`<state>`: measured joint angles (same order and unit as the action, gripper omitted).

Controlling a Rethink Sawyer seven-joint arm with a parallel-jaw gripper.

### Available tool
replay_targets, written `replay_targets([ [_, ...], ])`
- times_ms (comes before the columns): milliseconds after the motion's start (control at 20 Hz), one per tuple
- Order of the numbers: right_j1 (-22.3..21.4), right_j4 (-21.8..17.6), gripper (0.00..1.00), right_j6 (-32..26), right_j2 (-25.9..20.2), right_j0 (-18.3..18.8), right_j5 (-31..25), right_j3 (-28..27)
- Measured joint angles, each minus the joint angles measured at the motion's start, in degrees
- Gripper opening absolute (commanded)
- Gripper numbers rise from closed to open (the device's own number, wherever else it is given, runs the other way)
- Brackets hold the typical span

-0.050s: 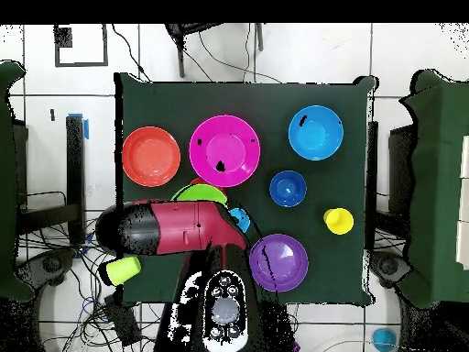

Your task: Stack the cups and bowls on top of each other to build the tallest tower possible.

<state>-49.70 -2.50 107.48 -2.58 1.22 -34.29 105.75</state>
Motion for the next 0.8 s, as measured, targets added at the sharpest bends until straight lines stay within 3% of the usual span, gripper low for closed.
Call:
replay_targets([
  [800,0.0,-3.9,0.0,0.0,-4.2,5.8,-1.6,-1.6],
])
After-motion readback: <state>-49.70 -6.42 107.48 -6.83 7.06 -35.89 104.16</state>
